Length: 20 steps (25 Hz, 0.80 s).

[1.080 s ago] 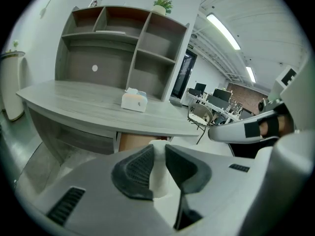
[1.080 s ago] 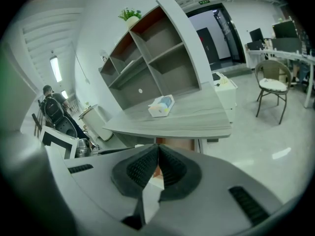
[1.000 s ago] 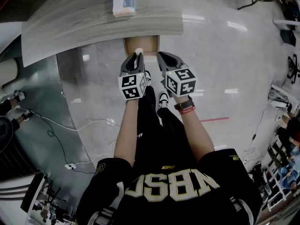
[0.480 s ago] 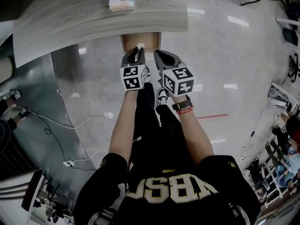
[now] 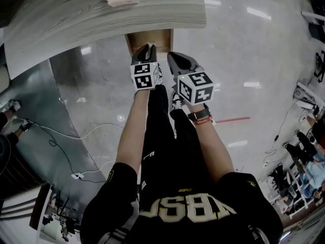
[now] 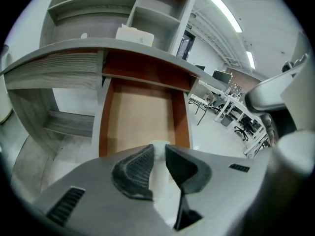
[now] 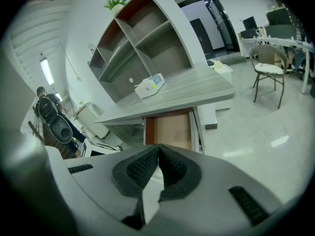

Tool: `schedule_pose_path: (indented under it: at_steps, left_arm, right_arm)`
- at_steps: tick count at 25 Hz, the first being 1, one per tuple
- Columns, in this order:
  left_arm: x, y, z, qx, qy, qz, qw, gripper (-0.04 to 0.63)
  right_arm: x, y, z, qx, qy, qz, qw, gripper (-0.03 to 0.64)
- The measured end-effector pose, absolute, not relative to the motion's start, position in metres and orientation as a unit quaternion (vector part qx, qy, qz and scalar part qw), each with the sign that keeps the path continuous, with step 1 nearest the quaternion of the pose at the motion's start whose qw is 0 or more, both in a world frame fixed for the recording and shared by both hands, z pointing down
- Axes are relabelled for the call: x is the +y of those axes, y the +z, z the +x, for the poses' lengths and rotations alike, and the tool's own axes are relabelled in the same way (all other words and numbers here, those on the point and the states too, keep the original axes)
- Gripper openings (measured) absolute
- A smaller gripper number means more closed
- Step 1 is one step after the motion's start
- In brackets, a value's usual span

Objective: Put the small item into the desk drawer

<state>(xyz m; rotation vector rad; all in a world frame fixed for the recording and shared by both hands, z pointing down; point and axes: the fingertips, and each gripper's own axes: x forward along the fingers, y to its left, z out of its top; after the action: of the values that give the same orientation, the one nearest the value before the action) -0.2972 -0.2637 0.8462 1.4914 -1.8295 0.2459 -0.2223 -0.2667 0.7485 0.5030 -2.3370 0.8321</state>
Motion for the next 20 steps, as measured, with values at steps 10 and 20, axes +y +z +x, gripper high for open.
schedule_pose_path:
  at_steps: [10, 20]
  left_arm:
    - [-0.272, 0.883, -0.299, -0.699, 0.146, 0.599, 0.362, 0.087]
    - [-0.285, 0.902, -0.298, -0.681, 0.186, 0.607, 0.366, 0.092]
  right_arm:
    - [-0.260, 0.771, -0.214, -0.871, 0.332, 0.198, 0.303, 0.009]
    - [-0.259, 0.772, -0.206, -0.871, 0.331, 0.202, 0.303, 0.009]
